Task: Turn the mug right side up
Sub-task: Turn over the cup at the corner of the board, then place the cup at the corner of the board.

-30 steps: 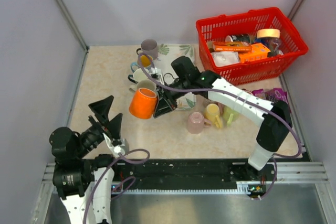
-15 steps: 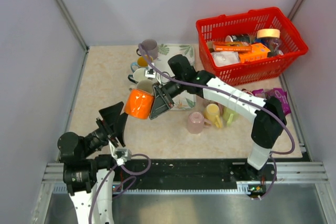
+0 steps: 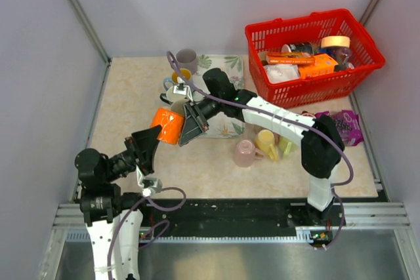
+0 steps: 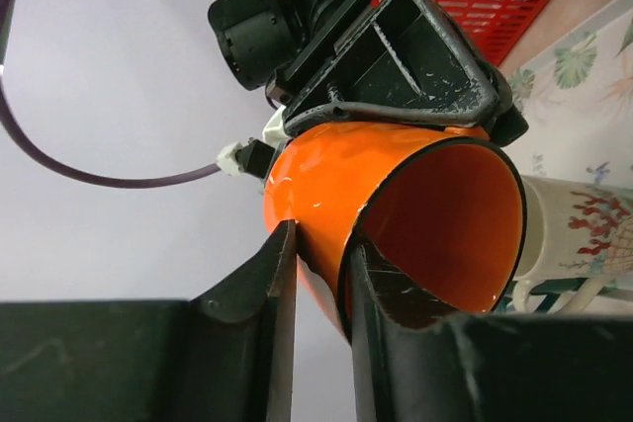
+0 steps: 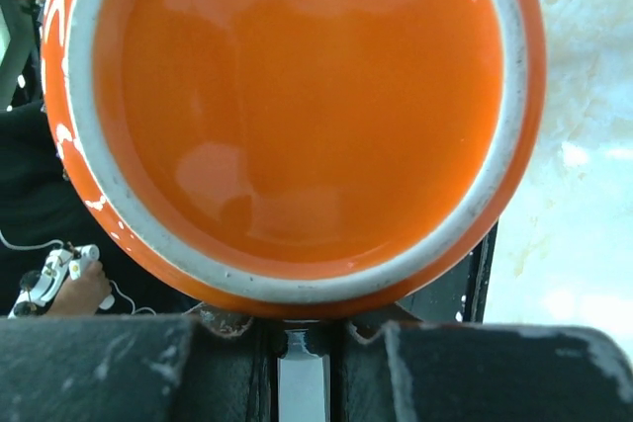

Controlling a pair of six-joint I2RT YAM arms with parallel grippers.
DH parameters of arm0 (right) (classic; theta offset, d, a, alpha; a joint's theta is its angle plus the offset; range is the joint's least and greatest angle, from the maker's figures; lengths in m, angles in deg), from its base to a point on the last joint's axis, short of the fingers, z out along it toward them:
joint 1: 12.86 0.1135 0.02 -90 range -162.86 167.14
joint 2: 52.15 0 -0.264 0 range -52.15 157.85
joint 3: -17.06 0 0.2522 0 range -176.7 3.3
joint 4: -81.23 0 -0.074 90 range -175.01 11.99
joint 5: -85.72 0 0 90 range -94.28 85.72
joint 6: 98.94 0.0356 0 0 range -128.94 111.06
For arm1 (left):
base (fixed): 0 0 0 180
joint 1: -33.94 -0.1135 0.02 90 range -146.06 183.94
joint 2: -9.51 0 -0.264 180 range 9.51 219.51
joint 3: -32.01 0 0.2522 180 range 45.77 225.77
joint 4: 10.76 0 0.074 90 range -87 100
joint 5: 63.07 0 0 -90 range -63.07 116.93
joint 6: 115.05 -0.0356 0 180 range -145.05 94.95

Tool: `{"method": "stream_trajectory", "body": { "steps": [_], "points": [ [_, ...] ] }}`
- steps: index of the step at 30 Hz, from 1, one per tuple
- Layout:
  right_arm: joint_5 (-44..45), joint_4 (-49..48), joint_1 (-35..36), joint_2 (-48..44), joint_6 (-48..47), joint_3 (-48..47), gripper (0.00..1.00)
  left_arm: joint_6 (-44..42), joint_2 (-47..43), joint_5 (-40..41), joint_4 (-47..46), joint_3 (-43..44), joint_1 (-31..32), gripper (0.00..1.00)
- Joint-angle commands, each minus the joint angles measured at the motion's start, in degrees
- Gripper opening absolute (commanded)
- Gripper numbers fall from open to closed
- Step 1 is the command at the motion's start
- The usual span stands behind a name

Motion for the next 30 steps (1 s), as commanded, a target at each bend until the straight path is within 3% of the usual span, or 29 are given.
{"method": "stream_trajectory", "body": {
  "steps": [1, 2, 6, 9, 13, 19, 22, 27, 30],
  "points": [
    [-3.4, -4.6, 2.1, 0.8, 2.7, -3.1, 0.00, -3.3, 1.2, -1.5, -5.0, -0.7, 0.1, 0.03],
    [-3.1, -4.7, 2.0, 0.6, 2.7, -2.8, 0.03, -2.6, 1.0, -0.8, -5.0, -0.6, 0.2, 0.00],
    [-0.5, -5.1, 0.8, 0.0, 1.3, -1.4, 0.49, 1.8, 0.1, 2.8, -3.8, 0.7, 0.2, 0.00],
    [2.8, -3.4, -1.4, -0.5, 0.3, -1.0, 0.72, 4.7, -0.9, 6.6, 0.0, 2.6, 0.1, 0.00],
    [11.0, 8.5, -4.2, -2.1, -10.0, -2.1, 0.78, 12.3, -1.4, 11.7, 11.6, 8.4, 0.1, 0.00],
    [31.4, 19.4, -5.2, -6.7, -29.3, 0.1, 0.79, 10.4, 6.6, 15.2, 50.6, 21.8, 0.1, 0.00],
    [39.3, 20.2, -5.2, -9.4, -35.8, 2.9, 0.79, 14.4, 12.0, 16.9, 61.1, 23.2, 0.1, 0.00],
    [44.2, 20.7, -5.2, -14.1, -40.2, 8.6, 0.78, 17.7, 19.7, 19.2, 65.5, 18.5, 0.1, 0.00],
    [44.9, 21.1, -5.2, -16.5, -42.1, 11.4, 0.78, 24.5, 20.1, 21.3, 57.6, 15.4, 0.1, 0.00]
  ]
}}
